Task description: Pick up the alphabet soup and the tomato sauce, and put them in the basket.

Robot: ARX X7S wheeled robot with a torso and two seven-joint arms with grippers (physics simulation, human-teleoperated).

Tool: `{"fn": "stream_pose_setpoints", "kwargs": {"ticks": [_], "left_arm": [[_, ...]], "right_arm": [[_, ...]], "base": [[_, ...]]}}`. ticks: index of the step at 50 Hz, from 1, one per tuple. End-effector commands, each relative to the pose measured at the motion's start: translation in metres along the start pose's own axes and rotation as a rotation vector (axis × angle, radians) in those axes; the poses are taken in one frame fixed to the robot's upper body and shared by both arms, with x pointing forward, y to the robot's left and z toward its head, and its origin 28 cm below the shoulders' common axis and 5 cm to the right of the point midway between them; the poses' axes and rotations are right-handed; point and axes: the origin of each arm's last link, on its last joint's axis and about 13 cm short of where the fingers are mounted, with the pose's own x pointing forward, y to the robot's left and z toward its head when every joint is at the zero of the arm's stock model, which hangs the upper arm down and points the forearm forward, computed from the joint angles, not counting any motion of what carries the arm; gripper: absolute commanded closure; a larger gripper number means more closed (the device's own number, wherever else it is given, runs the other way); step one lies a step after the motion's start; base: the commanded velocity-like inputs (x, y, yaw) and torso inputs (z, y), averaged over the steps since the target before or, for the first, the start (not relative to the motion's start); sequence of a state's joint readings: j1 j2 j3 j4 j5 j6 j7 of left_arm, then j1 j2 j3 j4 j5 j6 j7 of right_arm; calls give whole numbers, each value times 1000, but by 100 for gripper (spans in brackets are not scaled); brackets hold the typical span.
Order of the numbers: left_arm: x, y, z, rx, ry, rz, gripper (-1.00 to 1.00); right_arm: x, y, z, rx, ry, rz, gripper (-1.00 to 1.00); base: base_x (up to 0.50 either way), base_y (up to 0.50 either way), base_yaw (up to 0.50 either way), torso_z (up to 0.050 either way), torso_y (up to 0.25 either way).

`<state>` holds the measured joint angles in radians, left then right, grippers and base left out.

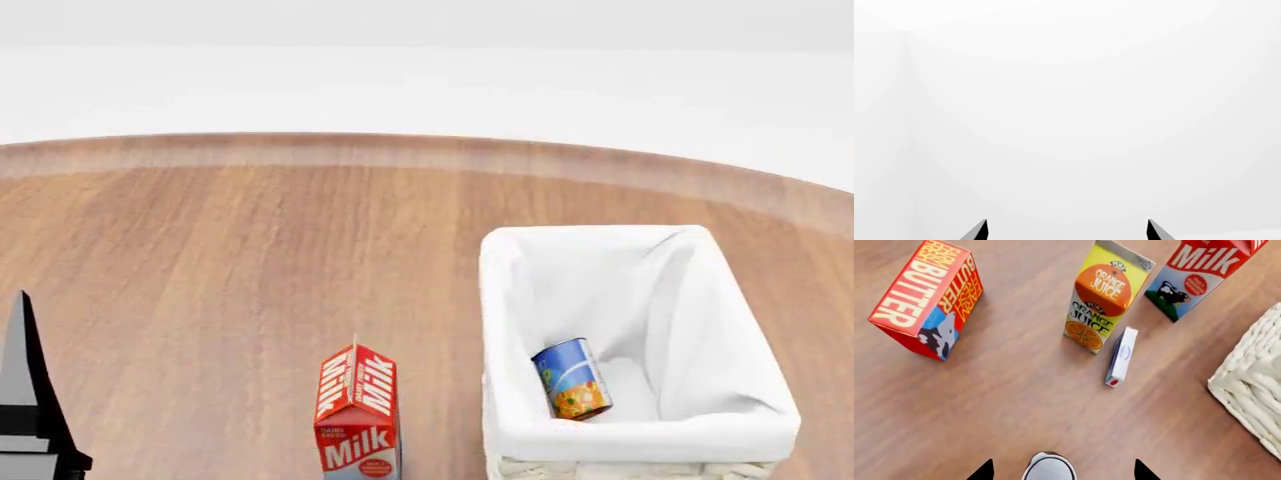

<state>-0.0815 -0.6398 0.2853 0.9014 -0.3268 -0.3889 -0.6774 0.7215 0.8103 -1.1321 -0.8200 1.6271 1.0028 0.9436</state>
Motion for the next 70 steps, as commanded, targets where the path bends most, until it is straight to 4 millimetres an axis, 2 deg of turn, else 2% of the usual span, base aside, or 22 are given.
{"fn": "stream_pose_setpoints", "kwargs": {"ticks": [1, 41, 70], "left_arm": [[0, 0, 0, 0, 0, 1, -100], [-1, 0, -1, -2, 1, 3, -100], [-1, 1, -1, -2, -1, 3, -100]], "right_arm": [[3, 7, -7, 4, 3, 16, -100], [41, 9, -35, 68, 35, -16, -100], [58, 16, -52, 125, 56, 9, -100]], "base": [[0, 0, 0, 0, 0], [0, 0, 0, 0, 0], [0, 0, 0, 0, 0]]}}
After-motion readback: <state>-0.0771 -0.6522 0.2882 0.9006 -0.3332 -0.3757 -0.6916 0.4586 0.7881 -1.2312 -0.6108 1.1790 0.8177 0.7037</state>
